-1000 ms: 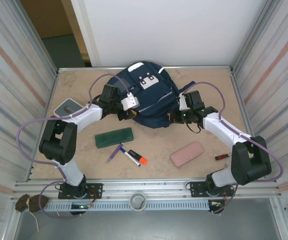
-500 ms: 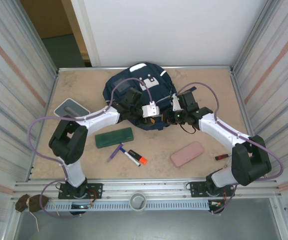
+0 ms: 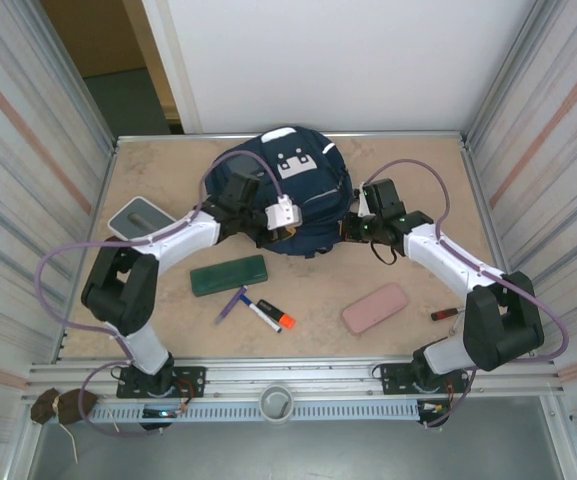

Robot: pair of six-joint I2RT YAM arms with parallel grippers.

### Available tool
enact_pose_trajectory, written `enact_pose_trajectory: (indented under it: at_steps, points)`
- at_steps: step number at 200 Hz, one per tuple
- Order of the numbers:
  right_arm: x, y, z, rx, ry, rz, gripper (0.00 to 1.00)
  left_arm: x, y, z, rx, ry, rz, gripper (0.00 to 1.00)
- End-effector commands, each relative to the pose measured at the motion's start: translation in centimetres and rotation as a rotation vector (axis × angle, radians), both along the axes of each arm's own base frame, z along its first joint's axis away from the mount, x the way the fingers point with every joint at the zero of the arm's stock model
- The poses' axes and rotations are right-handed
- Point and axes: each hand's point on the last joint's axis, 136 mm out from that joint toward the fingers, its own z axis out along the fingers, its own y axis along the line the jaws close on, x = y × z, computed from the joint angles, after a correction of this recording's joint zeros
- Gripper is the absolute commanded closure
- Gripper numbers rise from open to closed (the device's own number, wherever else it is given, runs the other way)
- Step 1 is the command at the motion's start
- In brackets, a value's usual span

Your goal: Pack the student bag

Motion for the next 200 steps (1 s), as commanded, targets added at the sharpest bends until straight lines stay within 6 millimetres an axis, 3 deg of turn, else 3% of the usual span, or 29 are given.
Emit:
enact_pose_trajectory:
  at_steps: [1,43,65,83,103,136,175,200]
  points:
    - [0.6,-6.1,0.2,-0.242,-0.031,-0.155,1.00,1.3,2.1,3.4,-0.072,-0.086,0.046,1.00]
    - [1.9,-6.9,0.1,-0.261,-0.050,-0.162,1.00,2.5,4.4,2.8,-0.090,-0.062,0.100,1.00]
    - [2.3,-4.4,0.6,-0.149,-0.079,-0.066,1.00,3.9,5.5,1.1,-0.032,-0.056,0.163,0.99]
    - [2.0,-1.9,1.9,-0.020,-0.107,0.006,1.00,4.5,5.6,0.2,0.017,-0.005,0.201,0.84]
    - [1.3,0.5,3.7,0.064,-0.153,0.079,1.00,3.8,4.5,0.6,0.010,0.019,0.208,0.59]
    - [-0.5,3.9,6.7,0.144,-0.220,0.168,1.00,1.1,1.8,2.9,-0.045,-0.023,0.172,0.40]
    - [-1.8,6.6,9.2,0.232,-0.258,0.229,1.00,-0.4,-2.3,2.8,0.007,-0.071,0.106,0.36]
    - [-2.3,7.5,9.9,0.255,-0.265,0.251,1.00,0.4,-3.4,2.1,0.054,-0.073,0.096,0.44]
